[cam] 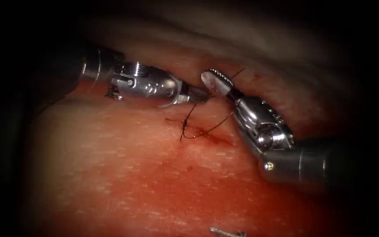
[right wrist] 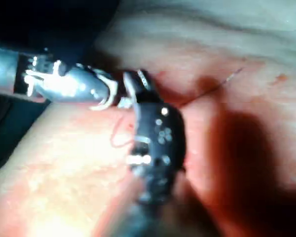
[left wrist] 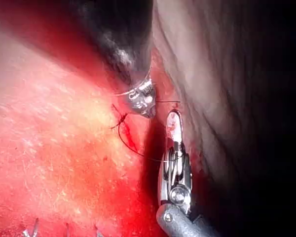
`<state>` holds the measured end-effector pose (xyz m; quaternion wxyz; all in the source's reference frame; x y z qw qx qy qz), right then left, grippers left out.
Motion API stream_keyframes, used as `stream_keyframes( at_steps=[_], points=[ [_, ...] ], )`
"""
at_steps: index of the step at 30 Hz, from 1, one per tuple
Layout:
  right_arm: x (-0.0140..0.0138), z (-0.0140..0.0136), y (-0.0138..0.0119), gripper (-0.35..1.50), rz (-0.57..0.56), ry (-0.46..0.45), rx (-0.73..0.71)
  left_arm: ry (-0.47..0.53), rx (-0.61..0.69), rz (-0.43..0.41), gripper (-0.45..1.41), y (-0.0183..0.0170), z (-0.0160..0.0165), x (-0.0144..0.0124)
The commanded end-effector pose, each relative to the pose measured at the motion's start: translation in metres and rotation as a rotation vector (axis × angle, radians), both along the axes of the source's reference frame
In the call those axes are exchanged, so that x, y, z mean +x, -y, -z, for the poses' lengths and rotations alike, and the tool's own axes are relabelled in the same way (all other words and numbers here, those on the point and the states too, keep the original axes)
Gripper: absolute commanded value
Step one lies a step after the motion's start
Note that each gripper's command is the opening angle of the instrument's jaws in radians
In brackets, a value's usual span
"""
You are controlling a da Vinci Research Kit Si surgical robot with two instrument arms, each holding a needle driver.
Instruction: Wound Closure
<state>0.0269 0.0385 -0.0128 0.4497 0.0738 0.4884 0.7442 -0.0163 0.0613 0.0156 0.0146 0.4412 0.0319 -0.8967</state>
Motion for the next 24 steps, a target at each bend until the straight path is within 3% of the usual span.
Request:
stream_keyframes(
  at_steps=[1,4,8,12,21,24],
  points=[
    [0.0010,-0.0006,0.0003,0.34,-0.034,-0.003,0.045,-0.002,-0.003,0.000,-0.35,0.0006,-0.0004,0.0000],
    [0.0011,-0.0010,0.0002,0.44,-0.077,-0.021,0.104,-0.002,0.000,0.001,-0.35,0.0009,-0.0002,0.0005],
    [0.0018,-0.0030,0.0005,0.88,-0.103,-0.070,0.221,-0.004,0.001,-0.001,-0.35,0.0013,0.0002,0.0002],
    [0.0017,-0.0048,0.0007,1.08,-0.142,-0.082,0.264,-0.007,0.004,0.001,-0.35,0.0008,0.0001,-0.0003],
    [0.0001,-0.0063,0.0012,1.18,-0.215,-0.095,0.286,-0.005,0.007,0.002,-0.35,0.0000,0.0001,-0.0003],
    [-0.0004,-0.0077,0.0018,1.18,-0.303,-0.139,0.315,-0.008,0.007,0.000,-0.35,0.0000,0.0001,-0.0005]
  ],
)
